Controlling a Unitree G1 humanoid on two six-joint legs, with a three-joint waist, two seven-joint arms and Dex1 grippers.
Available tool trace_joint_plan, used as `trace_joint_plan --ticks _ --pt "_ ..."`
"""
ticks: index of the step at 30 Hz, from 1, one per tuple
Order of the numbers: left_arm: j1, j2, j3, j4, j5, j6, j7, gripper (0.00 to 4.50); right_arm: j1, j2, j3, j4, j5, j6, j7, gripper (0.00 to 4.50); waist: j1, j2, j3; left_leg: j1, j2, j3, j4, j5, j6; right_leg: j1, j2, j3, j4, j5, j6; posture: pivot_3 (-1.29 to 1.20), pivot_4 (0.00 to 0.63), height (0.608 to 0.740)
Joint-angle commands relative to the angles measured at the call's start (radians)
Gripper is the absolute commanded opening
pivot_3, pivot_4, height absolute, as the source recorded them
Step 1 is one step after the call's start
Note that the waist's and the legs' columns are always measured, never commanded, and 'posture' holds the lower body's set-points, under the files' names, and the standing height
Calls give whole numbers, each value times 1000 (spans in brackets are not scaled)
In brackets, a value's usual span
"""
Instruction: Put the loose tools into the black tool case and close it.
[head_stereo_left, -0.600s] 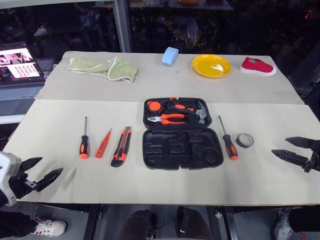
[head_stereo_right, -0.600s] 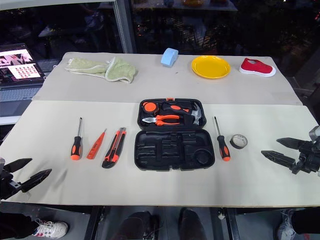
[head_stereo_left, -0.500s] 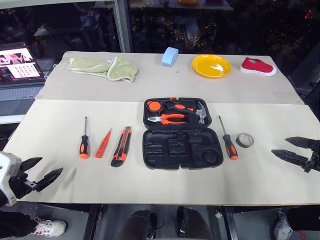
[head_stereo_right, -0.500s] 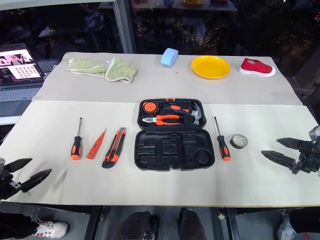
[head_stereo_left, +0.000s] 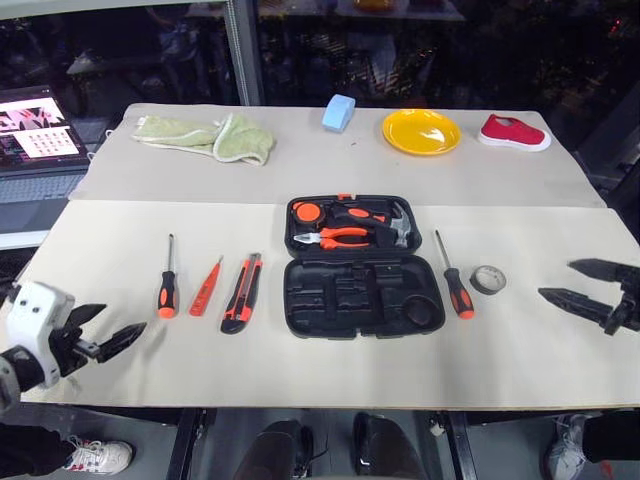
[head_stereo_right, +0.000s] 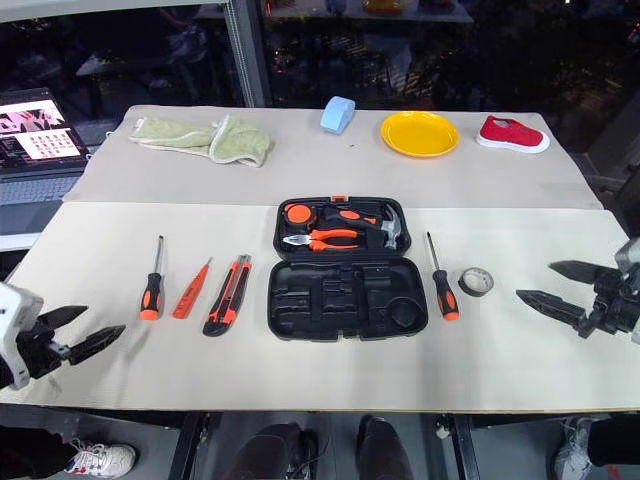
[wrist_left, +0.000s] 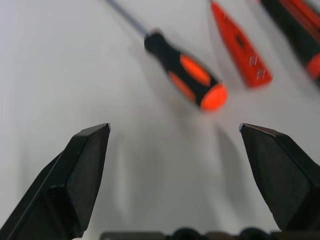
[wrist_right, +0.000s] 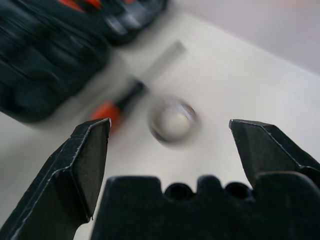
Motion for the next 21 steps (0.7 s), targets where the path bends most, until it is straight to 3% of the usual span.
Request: trace_joint_plan --ticks 1,5,9,17,21 --pt "-135 39 -55 -36 -32 173 99 4475 -31 10 12 -193 86 64 -34 4428 0 0 0 0 0 0 1 0 0 0 0 0 1 0 0 0 150 732" --pt "-316 42 -150 19 -30 470 225 4475 -96 39 66 -362 168 109 -90 4428 -5 -1 0 2 -2 0 1 2 -3 0 0 0 4 0 1 0 150 732" --pt "-425 16 -191 64 -32 640 278 4475 -132 53 106 -456 222 136 -120 4428 -11 -4 2 2 -2 0 1 2 -4 -3 1 1 10 0 1 0 150 732" --pt "-562 -65 -309 198 12 696 333 4475 -232 116 233 -550 262 125 -184 4428 -13 -11 3 -3 -3 0 2 4 -7 -8 1 1 11 0 0 0 150 732" --pt "-560 -76 -332 251 28 695 333 3487 -237 143 257 -572 259 123 -196 4500 -7 -11 3 1 -3 -1 2 6 -9 -5 0 1 12 0 0 0 150 732"
